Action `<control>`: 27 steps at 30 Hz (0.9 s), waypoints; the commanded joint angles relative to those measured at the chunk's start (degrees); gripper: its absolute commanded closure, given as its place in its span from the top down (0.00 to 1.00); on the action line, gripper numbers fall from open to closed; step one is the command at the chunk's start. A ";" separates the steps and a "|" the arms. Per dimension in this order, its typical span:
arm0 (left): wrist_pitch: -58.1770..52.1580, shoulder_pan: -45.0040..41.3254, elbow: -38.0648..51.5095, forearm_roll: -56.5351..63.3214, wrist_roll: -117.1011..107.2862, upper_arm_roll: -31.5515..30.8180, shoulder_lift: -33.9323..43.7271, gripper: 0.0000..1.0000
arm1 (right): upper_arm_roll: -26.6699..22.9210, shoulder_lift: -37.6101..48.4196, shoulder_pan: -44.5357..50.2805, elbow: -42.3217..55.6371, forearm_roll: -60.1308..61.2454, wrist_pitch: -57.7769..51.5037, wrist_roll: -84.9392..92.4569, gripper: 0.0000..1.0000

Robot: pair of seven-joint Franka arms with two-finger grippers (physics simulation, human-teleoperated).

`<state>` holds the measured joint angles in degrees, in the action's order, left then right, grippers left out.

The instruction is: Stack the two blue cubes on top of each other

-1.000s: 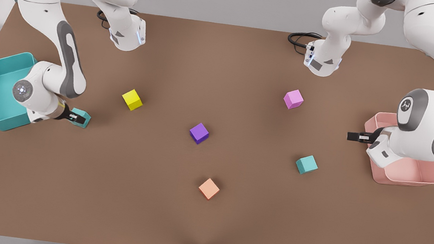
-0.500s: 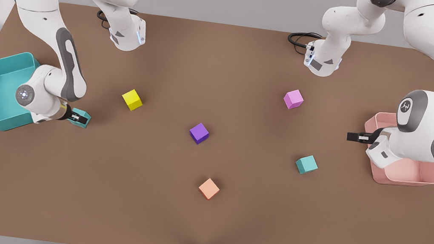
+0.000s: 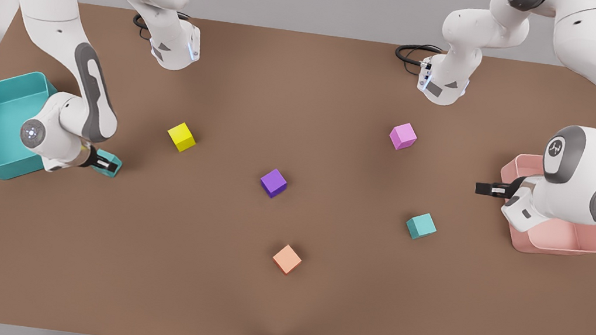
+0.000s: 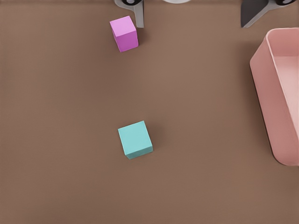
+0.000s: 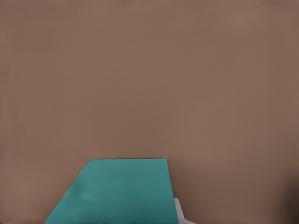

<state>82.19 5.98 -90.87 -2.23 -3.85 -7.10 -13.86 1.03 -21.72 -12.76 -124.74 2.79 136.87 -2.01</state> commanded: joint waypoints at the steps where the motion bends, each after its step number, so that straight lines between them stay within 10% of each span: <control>1: 0.16 -0.09 0.08 0.03 -0.11 -0.02 0.06 1.00 | 0.28 0.89 0.19 1.78 0.02 -6.26 -0.71 0.63; 8: 18.09 -2.19 -12.84 0.03 -3.09 -0.72 -1.26 1.00 | 0.55 3.01 22.07 10.30 13.91 -14.62 -22.06 0.64; 14: 44.62 -9.14 -20.84 -0.58 -23.31 -0.37 -7.32 1.00 | 0.46 -12.10 37.10 36.04 18.04 -14.53 -41.66 0.64; 19: 47.97 -9.84 -22.07 -3.05 -23.83 2.71 -7.94 1.00 | -0.15 -26.53 44.31 55.57 16.55 -14.27 -57.22 0.65; 27: 50.35 -11.42 -21.98 -3.22 -30.52 3.41 -10.93 1.00 | -0.59 -32.50 51.17 59.35 14.79 -11.63 -64.61 0.65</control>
<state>128.54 -5.45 -112.88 -5.50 -20.87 -3.73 -24.63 0.47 -53.88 38.12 -65.65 18.47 124.17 -38.06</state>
